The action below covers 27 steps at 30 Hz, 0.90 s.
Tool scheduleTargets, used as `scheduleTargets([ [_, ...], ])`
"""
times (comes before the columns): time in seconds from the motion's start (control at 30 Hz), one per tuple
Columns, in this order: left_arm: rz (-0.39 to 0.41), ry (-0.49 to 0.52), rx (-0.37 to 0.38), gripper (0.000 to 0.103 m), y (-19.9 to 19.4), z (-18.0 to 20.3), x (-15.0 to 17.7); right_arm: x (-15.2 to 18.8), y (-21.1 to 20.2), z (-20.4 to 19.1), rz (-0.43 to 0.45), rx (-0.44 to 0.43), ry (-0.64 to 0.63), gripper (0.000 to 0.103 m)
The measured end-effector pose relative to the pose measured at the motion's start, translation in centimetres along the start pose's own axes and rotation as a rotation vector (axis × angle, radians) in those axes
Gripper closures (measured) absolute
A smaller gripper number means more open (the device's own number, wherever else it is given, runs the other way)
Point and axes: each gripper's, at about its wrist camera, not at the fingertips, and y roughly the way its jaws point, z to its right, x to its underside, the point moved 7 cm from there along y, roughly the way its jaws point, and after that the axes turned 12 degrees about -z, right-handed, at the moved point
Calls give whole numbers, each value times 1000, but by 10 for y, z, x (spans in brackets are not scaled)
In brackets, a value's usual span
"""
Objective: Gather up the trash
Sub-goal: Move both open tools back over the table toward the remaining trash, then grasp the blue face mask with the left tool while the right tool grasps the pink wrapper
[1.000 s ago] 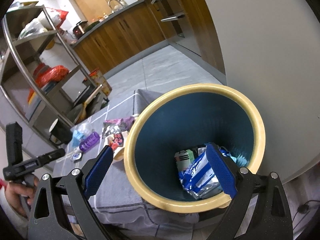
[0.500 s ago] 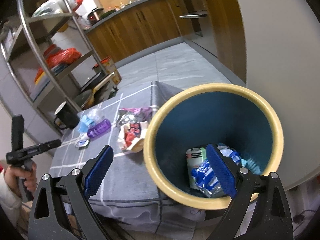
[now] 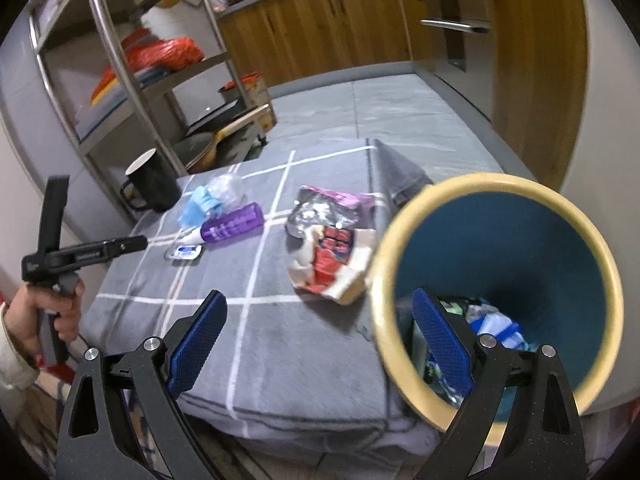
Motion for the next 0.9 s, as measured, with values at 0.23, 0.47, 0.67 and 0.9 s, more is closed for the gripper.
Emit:
scheduleTargets([
  [0.23,25,37,9,32,8,15,-36,-31,21,-9,-10,24,-24,9],
  [0.47,18,49,12,32,27,24,-65,-65,54,-7,-56,73,-70,9],
  [0.67,-7,29,28,32,46,20,-75,-90,87,-4,-95,108,-95,9],
  [0.9,-33,40,58,48,59,20,-73,-98,129,-3,-180,141,-107,14],
])
